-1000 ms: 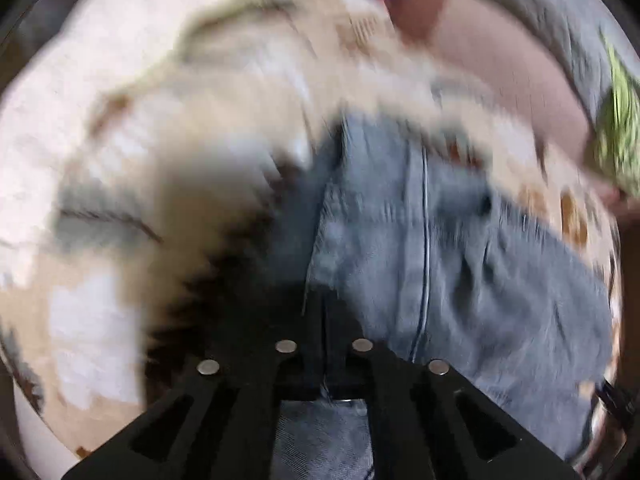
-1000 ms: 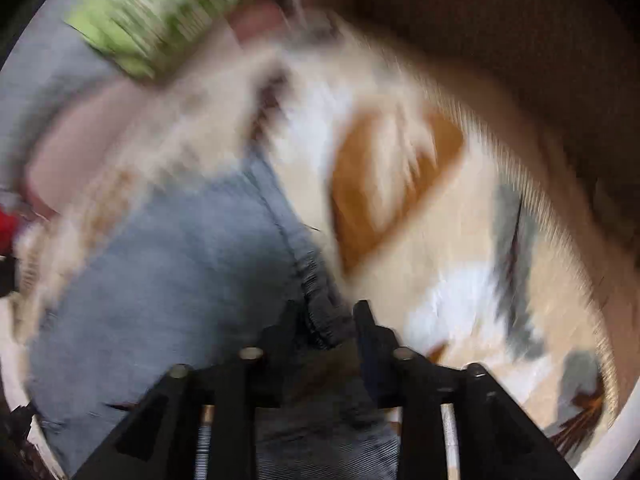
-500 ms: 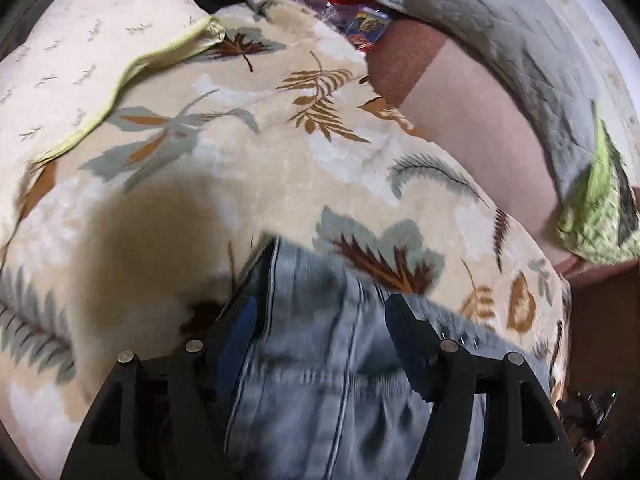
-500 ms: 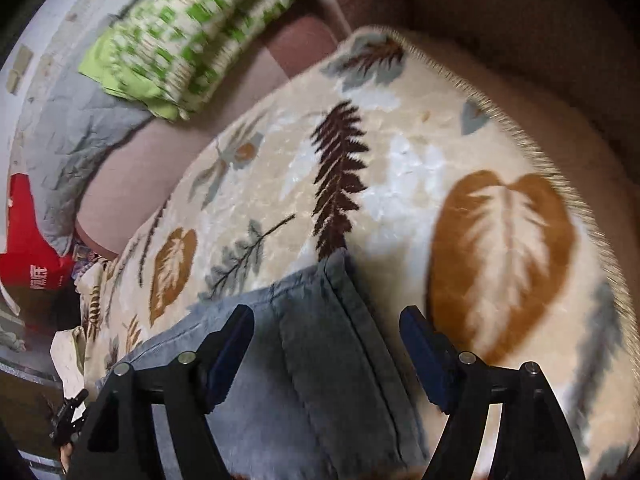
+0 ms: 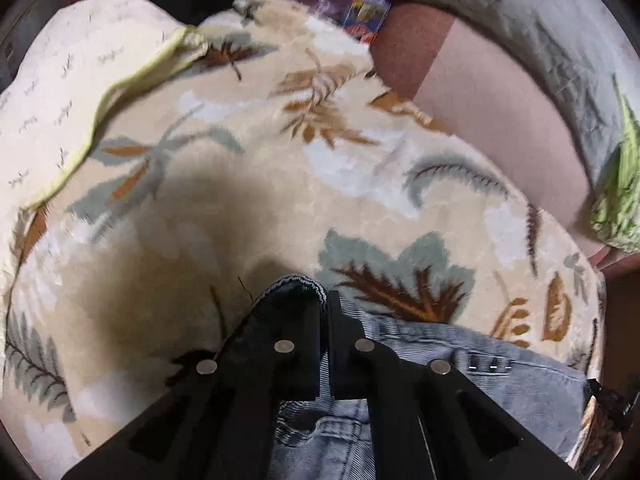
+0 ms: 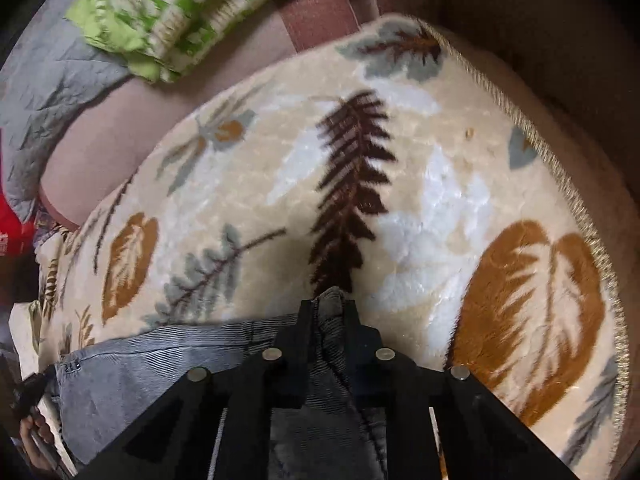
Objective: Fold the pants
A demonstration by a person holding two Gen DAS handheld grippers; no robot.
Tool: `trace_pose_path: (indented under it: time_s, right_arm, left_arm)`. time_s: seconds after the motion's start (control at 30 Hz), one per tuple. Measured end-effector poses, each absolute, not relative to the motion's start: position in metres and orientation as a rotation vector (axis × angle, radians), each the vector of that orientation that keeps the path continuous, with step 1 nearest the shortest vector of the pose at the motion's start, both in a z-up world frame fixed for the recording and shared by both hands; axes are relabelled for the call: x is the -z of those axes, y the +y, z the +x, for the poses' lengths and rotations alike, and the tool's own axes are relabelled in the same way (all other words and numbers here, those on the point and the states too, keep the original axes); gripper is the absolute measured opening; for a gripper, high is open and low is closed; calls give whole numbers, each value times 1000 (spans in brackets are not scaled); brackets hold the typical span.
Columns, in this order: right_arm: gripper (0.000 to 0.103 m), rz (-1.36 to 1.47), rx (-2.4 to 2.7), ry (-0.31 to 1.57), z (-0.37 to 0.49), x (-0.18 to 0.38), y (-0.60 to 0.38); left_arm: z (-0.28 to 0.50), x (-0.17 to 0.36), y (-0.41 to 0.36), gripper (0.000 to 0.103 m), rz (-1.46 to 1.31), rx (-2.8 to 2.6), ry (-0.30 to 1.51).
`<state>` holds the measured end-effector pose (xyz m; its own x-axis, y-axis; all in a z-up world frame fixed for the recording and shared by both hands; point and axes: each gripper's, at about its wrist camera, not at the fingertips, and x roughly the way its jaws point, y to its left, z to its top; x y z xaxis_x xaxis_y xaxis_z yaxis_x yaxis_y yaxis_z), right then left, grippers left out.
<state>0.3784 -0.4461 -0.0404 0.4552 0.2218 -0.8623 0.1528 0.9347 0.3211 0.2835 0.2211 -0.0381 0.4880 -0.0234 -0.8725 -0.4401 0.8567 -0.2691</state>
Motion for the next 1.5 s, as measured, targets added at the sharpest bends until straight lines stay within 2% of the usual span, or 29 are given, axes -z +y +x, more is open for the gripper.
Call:
trace_pose_path:
  time_s: [0.33,0.5,0.63,0.73,0.83,0.9,0.97,1.07,1.13,1.23,1.37,1.43,1.47,1.5]
  right_arm:
    - [14,402,-109,914,325,-45,-455]
    - [14,408,-151,822,270,-83,-463]
    - [14,430,-182,782,206,-86,-480]
    - [14,446,-205,824,141,-56,-490]
    - [20,449,-201,934,93,-4,-497]
    - [32,439,-171,1071,71,36,-502]
    - [62,495,-125,1089,51,50,-517]
    - [68,590,-86,1013,37,34,-533]
    - [68,644,-114,1010,39,24,-529]
    - [68,842,-204,1065,44,36,-509]
    - [68,988,-129,1095,53,67,-497]
    - [67,1053,-78,1073,56,78,-496]
    - [49,1037,-53,1068,58,81,-497]
    - [38,1000,-18,1076,58,82,-496]
  left_arm:
    - [225,-46,219,2,-564,-160,856]
    - [141,-91,212,2,-556,-77,741]
    - [56,-91,215,2,-547,-37,718]
    - [6,-68,218,3,-546,-21,766]
    - [-31,-26,225,7,-544,-7,906]
    - [-43,-12,228,7,-494,-81,968]
    - [-48,-13,233,7,-461,-155,978]
    - [-44,-34,224,12,-423,-193,921]
    - [-38,-45,206,33,-397,-171,889]
    - [-35,-47,169,52,-448,-152,816]
    - [-17,-12,129,56,-486,-114,869]
    - [-3,18,113,56,-411,-172,973]
    - [3,35,107,56,-365,-199,1029]
    - [4,41,104,56,-320,-208,1028]
